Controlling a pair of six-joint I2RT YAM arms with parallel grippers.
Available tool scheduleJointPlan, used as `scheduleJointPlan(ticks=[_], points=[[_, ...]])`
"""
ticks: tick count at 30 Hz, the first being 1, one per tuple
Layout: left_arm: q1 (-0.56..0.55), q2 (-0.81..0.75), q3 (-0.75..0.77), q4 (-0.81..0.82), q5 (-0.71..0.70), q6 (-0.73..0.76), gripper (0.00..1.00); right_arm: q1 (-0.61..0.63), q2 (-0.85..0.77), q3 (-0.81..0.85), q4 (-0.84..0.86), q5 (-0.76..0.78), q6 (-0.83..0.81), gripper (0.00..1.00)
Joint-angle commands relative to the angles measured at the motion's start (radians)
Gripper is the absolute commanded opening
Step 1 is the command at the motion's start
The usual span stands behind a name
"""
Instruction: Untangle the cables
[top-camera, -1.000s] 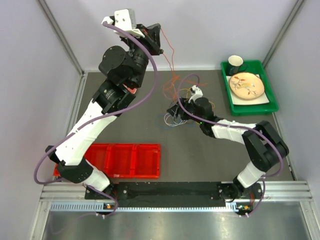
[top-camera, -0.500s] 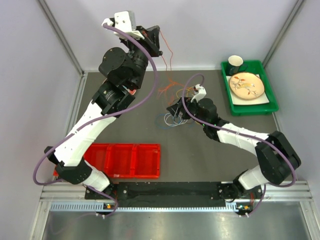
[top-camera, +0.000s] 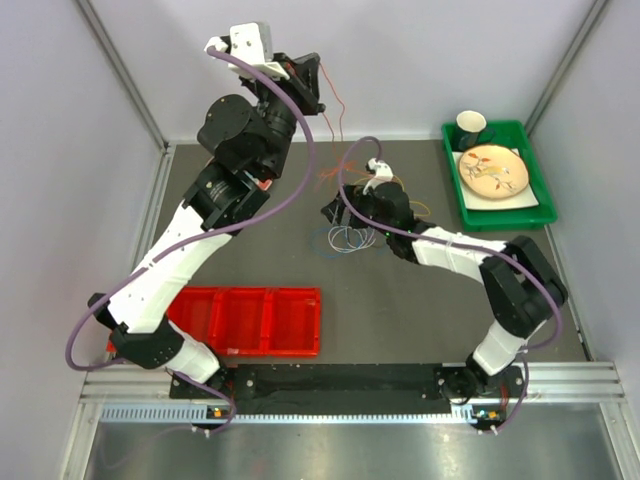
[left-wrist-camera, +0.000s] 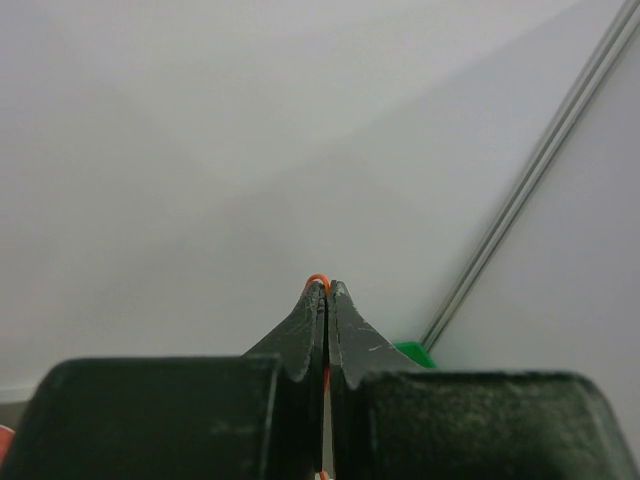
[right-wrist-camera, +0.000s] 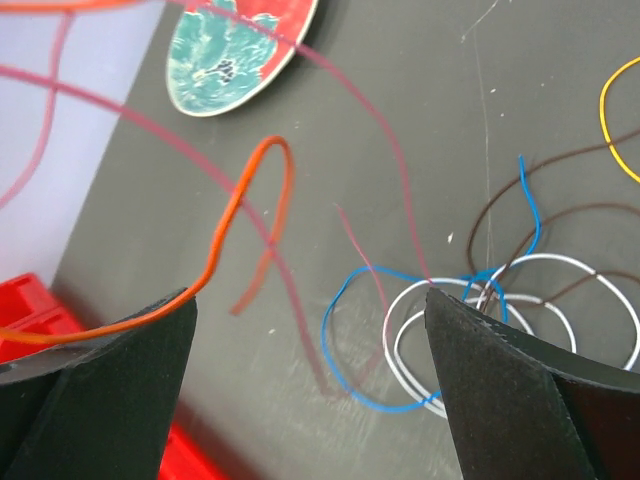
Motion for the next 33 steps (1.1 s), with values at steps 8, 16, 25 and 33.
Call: scheduleJointPlan(ticks=[8,16,25,33], points=[[0.001,-0.056,0.020,0.000,0.013,-0.003,0.00,0.011,0.124,0.163,-0.035,0.013,-0.053,0.48],[0.001,-0.052,0.061,0.021,-0.003,0.040,0.00,0.011,0.086,0.061,-0.057,0.073,-0.030,0.00],[0.001,0.040,0.356,0.036,-0.048,0.230,0.00,-0.066,0.048,-0.082,-0.078,0.076,0.085,0.00],[0.001,-0.052,0.233,0.142,-0.131,0.266,0.00,-0.159,0.052,-0.144,-0.017,-0.033,0.123,0.00]])
